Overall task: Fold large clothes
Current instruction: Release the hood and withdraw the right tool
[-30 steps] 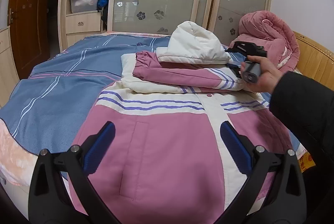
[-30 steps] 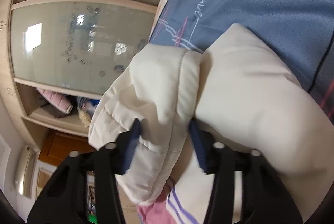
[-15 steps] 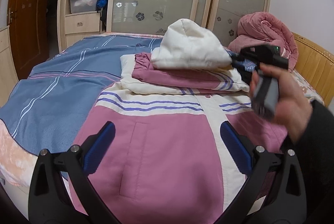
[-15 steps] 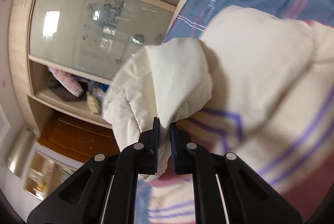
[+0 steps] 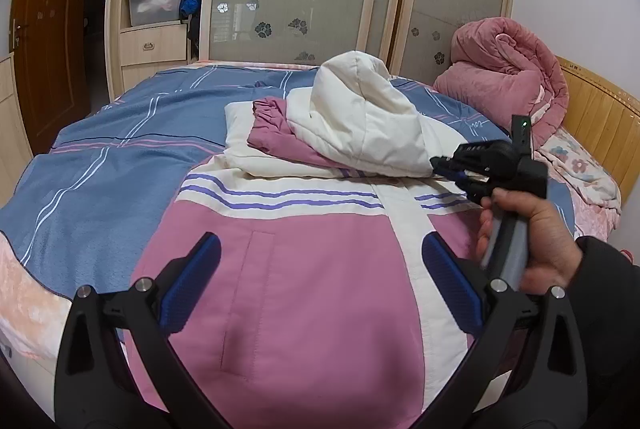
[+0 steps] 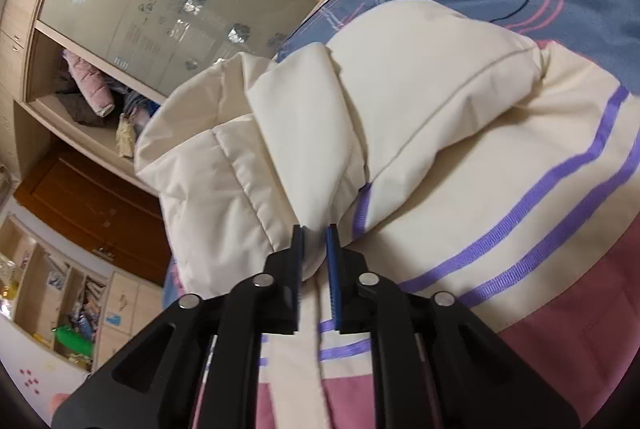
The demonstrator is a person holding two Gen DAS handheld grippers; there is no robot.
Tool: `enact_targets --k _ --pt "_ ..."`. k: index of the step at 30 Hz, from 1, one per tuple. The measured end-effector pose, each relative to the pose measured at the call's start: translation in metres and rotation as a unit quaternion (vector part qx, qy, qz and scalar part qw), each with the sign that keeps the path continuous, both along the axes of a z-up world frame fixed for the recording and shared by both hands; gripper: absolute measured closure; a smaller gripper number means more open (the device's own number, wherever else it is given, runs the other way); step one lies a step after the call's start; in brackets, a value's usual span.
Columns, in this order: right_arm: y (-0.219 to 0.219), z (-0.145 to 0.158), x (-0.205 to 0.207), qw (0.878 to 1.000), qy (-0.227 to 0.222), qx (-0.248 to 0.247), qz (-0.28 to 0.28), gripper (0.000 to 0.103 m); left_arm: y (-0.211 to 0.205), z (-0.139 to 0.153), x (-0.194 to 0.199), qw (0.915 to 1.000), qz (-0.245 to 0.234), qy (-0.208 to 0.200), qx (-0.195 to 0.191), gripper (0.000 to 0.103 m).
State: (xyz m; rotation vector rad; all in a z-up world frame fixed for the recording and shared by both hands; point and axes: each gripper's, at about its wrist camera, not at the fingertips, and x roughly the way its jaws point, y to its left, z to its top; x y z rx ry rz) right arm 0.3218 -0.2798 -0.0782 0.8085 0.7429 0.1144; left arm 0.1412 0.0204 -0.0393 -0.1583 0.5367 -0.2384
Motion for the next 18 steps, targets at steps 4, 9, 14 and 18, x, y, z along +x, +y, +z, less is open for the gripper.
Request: enact_targets --k 4,9,14,18 --pt "-0.003 0.024 -0.016 1.0 -0.016 0.006 0.005 0.048 0.0 -0.001 0.001 1.0 0.001 0.001 0.003 0.002" --pt "0.006 0.069 -0.081 0.994 -0.053 -0.07 0.062 0.027 -0.002 -0.005 0.003 0.9999 0.0 0.01 0.011 0.002" --pt "0.012 0.107 -0.158 0.967 -0.102 -0.217 0.082 0.003 -0.001 -0.006 0.0 0.9997 0.0 0.011 0.02 0.002" --pt "0.011 0.104 -0.207 0.937 -0.114 -0.32 0.082 0.001 -0.004 -0.005 -0.004 0.9997 0.001 0.011 0.024 0.002"
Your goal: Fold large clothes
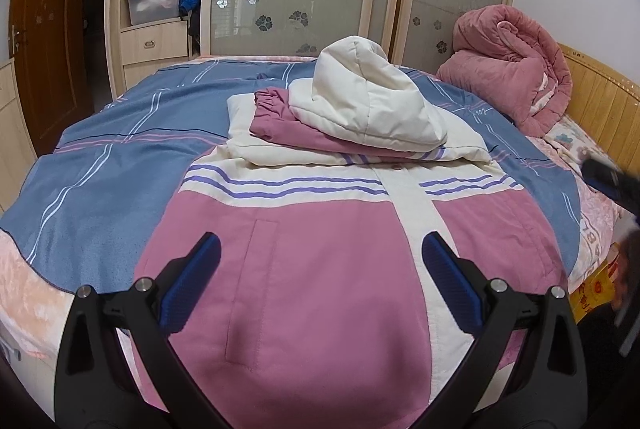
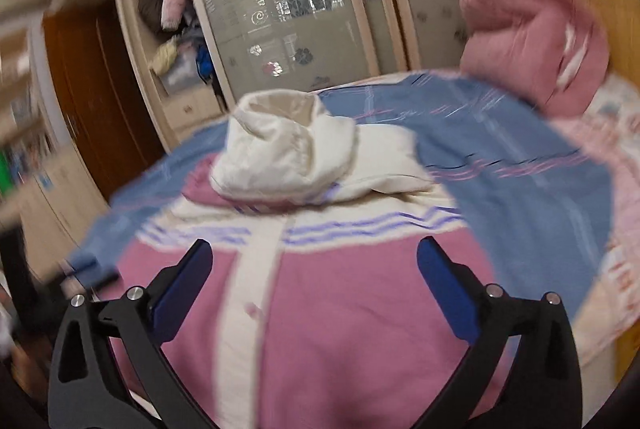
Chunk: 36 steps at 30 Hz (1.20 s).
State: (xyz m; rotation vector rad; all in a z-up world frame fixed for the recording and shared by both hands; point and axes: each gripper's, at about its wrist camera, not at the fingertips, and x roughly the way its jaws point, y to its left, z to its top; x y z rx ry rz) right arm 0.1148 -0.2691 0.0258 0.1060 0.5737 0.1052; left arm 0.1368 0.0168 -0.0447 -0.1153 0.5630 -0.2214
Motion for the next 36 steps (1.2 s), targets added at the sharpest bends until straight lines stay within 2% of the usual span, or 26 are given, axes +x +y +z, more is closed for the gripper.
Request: enact_targets --k 3,5,6,9,20,36 --pt "-0.003 -0.017 -0.014 1.0 -0.003 -0.023 -0.002 0.001 -0.003 0.0 -0.004 1.0 0.001 -0.003 0.009 0.002" --pt "-0.008 -0.03 -0.015 1.0 0.012 -0.027 -0.01 0.001 -0.004 0.0 -0.005 0.9999 0.004 -0.005 0.012 0.002" --pt "-0.009 -0.03 -0.017 0.999 0.02 -0.029 -0.008 0.001 -0.004 -0.001 -0.006 0.9999 0.005 -0.004 0.013 0.002" --pt "-0.009 -0.025 -0.02 0.999 0.003 -0.034 -0.002 0.001 -0.003 -0.001 -0.006 0.9999 0.005 -0.004 0.011 0.002" --pt "-0.015 -0.02 -0.023 1.0 -0.001 -0.007 0.004 0.001 -0.01 -0.003 -0.007 0.9996 0.003 -0.007 0.028 0.002" --pt "-0.016 -0.018 -0.025 1.0 -0.004 -0.007 0.009 0.001 -0.009 -0.003 -0.012 0.9996 -0.003 -0.009 0.028 0.002"
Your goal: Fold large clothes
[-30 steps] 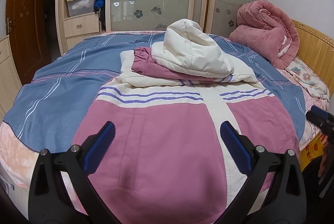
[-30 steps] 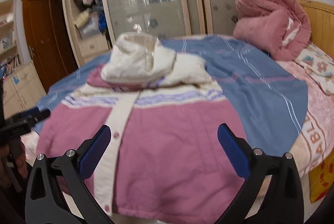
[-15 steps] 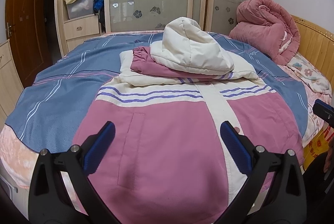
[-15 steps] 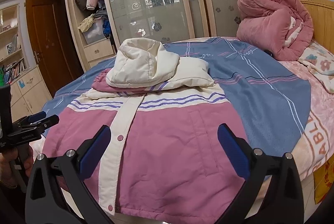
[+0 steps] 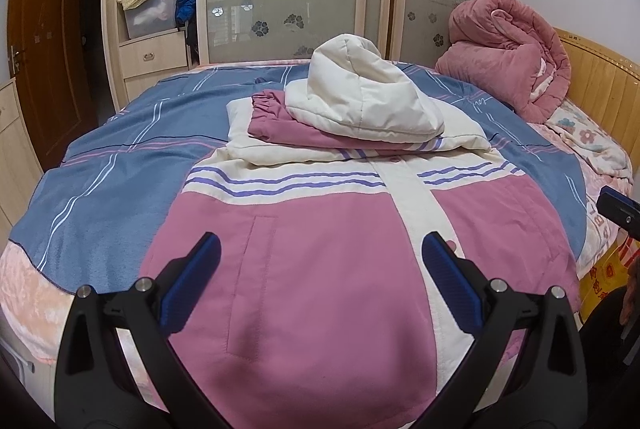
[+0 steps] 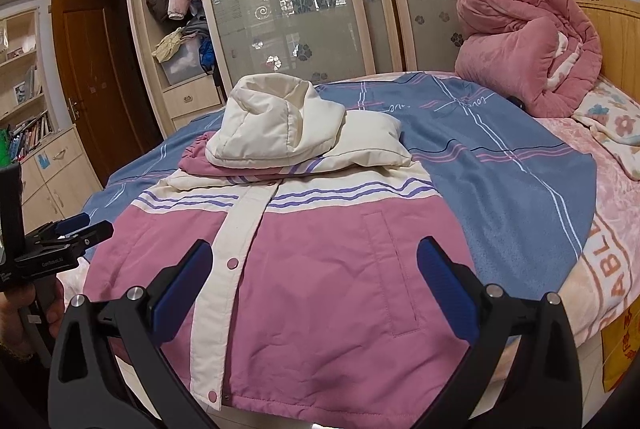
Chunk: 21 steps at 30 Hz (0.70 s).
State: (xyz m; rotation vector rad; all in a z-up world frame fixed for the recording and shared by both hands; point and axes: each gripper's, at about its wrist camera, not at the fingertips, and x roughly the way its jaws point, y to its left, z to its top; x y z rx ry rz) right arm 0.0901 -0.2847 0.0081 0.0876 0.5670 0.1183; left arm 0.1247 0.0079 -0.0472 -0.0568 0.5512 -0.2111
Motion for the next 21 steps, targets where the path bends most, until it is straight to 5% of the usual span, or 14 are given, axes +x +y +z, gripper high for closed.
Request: enact_targets --k 6,10,13,18,21 --pt "-0.018 0.011 -0.005 0.999 -0.014 0.022 0.019 0.001 0.004 -0.001 -0.003 0.9998 -0.018 0.006 0.003 0.002" --pt "-0.053 0.016 0.015 0.994 0.049 0.073 0.067 0.001 0.008 -0.005 -0.007 0.9991 -0.031 0.007 0.028 0.002" --pt "-0.08 0.011 0.038 0.986 0.101 0.068 0.114 0.002 0.018 -0.009 -0.01 0.999 -0.032 0.009 0.03 0.002" --pt "-0.131 -0.033 0.079 0.959 0.211 0.11 0.157 0.044 0.042 -0.016 -0.009 0.9992 -0.026 0.029 0.009 0.002" --pt "-0.145 -0.061 0.087 0.953 0.249 0.091 0.148 0.054 0.052 -0.02 -0.007 0.9992 -0.01 0.037 0.001 0.002"
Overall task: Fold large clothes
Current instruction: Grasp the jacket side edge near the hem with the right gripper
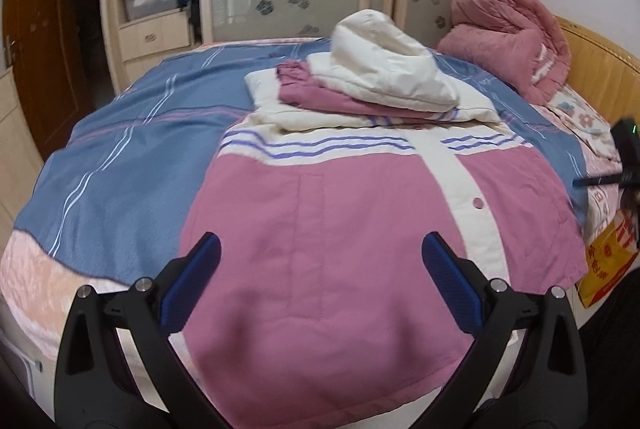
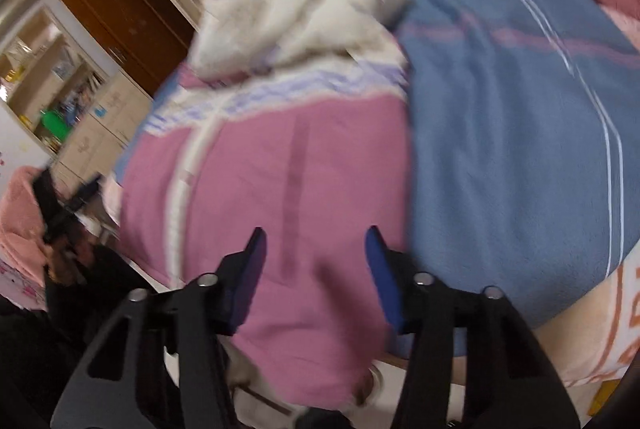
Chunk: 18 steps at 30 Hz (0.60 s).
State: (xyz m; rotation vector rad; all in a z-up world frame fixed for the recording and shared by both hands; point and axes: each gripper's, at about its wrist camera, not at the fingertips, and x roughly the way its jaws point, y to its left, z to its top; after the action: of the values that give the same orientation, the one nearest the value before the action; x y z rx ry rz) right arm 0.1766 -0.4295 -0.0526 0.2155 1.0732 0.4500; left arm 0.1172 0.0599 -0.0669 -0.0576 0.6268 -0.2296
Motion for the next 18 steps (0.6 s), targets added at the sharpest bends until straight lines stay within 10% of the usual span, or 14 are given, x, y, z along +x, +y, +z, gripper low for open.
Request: enact_targets --k 18 --pt "-0.026 -0.068 -0.008 0.982 0.106 0.145 0.066 0.058 -0.011 0.001 0.003 0.999 -0.035 0.013 -0.024 0.002"
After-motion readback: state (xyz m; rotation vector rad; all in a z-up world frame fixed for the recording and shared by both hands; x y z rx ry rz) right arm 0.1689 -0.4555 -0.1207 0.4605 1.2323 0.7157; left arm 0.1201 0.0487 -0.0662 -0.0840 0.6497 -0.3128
